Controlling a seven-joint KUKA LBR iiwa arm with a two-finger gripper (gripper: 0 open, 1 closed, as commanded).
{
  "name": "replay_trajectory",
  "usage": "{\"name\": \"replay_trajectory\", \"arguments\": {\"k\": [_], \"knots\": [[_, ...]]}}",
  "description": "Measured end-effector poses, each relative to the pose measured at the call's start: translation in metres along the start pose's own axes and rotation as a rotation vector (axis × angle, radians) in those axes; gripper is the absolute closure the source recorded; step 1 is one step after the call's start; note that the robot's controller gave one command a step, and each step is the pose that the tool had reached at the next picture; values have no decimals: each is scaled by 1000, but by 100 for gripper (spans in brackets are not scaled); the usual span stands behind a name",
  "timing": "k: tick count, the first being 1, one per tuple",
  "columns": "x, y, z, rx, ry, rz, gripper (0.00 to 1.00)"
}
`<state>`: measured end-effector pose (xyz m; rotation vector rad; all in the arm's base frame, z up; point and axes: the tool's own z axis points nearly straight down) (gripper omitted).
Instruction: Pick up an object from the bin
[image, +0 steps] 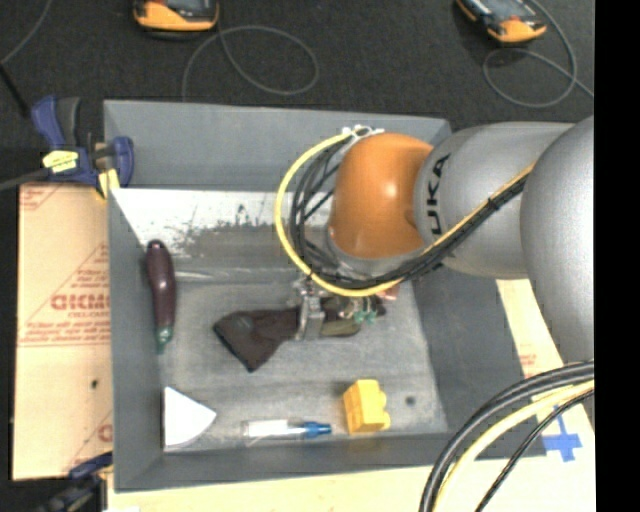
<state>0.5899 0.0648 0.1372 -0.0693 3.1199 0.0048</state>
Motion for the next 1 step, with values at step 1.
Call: {"name": "replay_trajectory", "arguments": {"k": [1], "knots": [[1, 0, -8, 0, 7, 0, 100]]}}
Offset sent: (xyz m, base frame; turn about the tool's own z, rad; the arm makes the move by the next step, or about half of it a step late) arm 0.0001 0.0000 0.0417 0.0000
